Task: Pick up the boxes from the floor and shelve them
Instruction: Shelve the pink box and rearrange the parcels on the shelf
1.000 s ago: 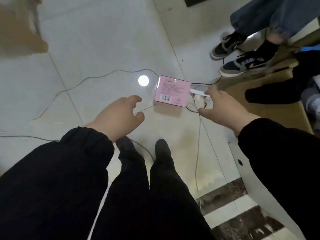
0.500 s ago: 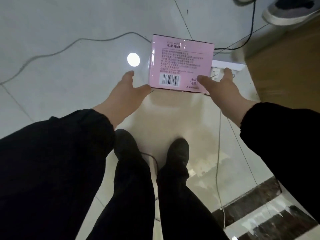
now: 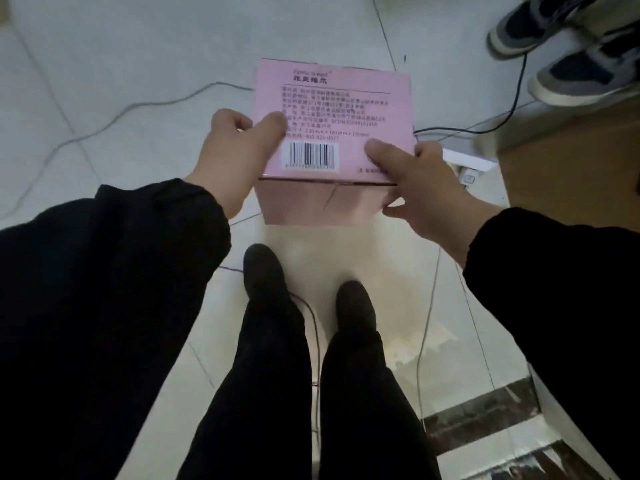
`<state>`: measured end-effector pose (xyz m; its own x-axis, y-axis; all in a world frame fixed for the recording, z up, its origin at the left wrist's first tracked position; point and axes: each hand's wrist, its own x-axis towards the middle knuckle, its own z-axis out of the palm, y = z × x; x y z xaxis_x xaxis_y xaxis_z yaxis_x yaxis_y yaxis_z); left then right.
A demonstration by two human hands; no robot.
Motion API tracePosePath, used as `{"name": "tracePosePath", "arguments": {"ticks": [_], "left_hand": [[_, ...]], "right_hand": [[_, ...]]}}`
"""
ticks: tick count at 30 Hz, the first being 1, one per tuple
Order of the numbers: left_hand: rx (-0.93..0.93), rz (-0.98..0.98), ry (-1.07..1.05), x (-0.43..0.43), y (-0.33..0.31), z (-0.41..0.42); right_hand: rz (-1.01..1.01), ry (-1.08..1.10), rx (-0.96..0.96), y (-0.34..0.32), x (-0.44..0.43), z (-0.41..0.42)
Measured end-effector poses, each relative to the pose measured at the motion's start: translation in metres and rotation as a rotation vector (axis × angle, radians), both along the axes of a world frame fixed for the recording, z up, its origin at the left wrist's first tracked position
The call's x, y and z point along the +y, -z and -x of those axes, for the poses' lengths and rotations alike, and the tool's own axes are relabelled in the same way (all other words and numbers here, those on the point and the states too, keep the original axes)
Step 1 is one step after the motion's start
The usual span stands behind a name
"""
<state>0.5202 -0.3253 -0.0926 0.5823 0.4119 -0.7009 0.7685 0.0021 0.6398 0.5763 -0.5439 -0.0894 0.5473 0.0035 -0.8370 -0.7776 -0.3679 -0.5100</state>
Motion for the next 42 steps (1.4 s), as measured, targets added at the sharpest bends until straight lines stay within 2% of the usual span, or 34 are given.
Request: {"name": "tracePosePath", "arguments": {"ticks": [3,5,8,12,17,23,27,31,37,42], "left_hand": [[-0.029,0.004,-0.009,0.023,-0.07,0.015],[-0.123,0.02,-0.033,0.035,-0.13,0.031],[-0.272,0.029,-0.116,0.058,-0.243,0.069],[-0.481,-0.028,-0.262,0.081,-0.396,0.149],[-0.638,-0.24,-0.411,0.083,-0.559,0.282],[-0.669,-0.596,-0.639,0.048,-0.709,0.461],[-0.689,-0.794,-0.78,0.004,-0.778,0.58],[-0.632,-0.972,-0.898,-0.05,-0.816,0.689],[-0.619,-1.103,-1.084,-0.121,-0.844,0.815],[-0.564,-1.186,-1.195,-0.159,-0.851,0.888]], "right_hand": [[-0.057,-0.188,-0.119,-0.074,0.026,-0.009],[-0.121,-0.359,-0.216,-0.132,0.043,-0.011],[-0.291,-0.549,-0.304,-0.23,0.069,0.003],[-0.401,-0.668,-0.476,-0.367,0.108,0.053],[-0.521,-0.828,-0.764,-0.534,0.158,0.143],[-0.826,-1.023,-0.892,-0.682,0.195,0.288],[-0.992,-1.173,-0.928,-0.741,0.203,0.397],[-1.146,-1.322,-0.938,-0.781,0.201,0.505],[-1.34,-1.525,-0.925,-0.816,0.194,0.649],[-1.47,-1.661,-0.843,-0.83,0.193,0.742]]}}
